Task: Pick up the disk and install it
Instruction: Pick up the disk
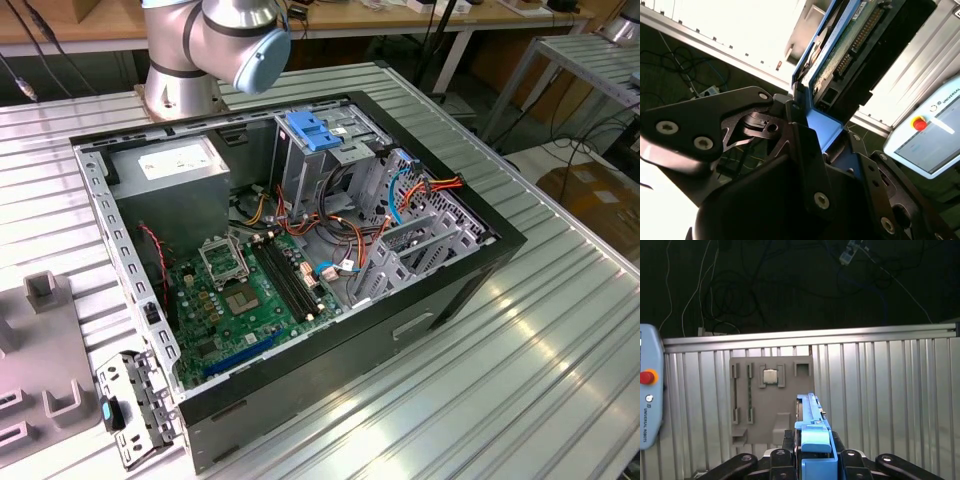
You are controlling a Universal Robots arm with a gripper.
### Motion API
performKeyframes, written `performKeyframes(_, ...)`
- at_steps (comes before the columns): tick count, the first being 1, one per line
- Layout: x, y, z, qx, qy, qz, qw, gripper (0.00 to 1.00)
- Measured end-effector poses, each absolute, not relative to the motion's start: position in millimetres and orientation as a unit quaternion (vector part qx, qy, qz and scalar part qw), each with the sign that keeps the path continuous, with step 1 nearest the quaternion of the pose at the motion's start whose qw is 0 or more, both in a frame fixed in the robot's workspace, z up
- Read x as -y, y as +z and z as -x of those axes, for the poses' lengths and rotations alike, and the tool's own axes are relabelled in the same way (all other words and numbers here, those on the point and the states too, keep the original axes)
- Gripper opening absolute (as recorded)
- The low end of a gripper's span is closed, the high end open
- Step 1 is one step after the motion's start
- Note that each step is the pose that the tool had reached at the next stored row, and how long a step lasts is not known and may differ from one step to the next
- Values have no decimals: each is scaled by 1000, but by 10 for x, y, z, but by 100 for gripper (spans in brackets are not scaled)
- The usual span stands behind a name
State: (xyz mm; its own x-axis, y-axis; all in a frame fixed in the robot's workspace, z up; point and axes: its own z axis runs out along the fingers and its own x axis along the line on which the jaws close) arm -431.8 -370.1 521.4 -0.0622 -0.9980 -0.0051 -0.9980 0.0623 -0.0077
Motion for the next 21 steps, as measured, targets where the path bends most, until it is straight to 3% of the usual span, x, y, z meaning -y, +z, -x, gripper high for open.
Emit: performKeyframes(21,3759,5215,4075,-729,-1,685,4,37)
